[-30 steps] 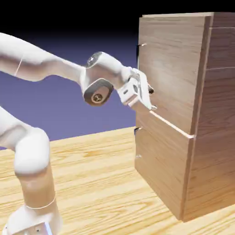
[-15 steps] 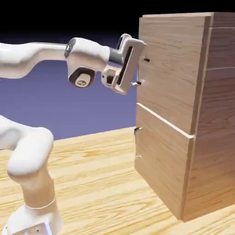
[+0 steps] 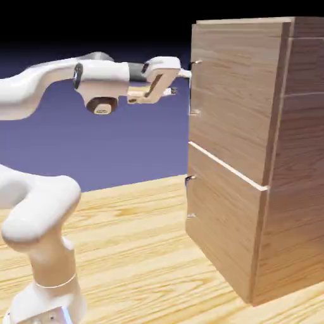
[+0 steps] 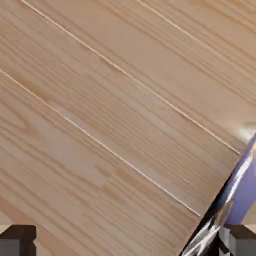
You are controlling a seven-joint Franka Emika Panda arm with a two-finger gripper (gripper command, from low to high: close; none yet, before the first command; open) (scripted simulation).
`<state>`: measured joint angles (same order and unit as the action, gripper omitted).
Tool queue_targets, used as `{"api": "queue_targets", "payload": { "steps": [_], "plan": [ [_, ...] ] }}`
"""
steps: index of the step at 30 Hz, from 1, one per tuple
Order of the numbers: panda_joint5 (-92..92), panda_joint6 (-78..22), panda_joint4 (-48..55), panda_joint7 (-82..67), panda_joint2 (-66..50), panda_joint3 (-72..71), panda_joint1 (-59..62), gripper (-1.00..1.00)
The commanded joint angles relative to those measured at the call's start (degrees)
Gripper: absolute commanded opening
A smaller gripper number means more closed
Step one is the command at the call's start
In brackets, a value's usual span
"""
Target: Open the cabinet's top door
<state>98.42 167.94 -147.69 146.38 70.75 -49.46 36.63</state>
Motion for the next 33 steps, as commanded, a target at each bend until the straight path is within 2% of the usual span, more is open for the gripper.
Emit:
{"api": "queue_targets", "payload": {
  "steps": [1,8,16,17,18,30,33],
  "plan": [
    [2.36,-0.15,0.32,2.5,0.91,-1.19,0.9,0.0],
    [18.59,-1.15,2.51,19.62,7.19,-9.34,7.05,0.0],
    [24.33,-8.74,8.13,19.63,10.09,-12.18,19.75,0.0],
    [24.33,-8.75,8.13,19.63,10.09,-12.18,19.75,-1.0],
    [24.33,-8.75,8.13,19.63,10.09,-12.18,19.75,-1.0],
    [24.77,-38.65,-10.47,19.86,29.25,0.48,15.74,-1.0],
    [22.46,-44.9,-15.16,16.59,30.25,6.19,12.99,-1.0]
  ]
}}
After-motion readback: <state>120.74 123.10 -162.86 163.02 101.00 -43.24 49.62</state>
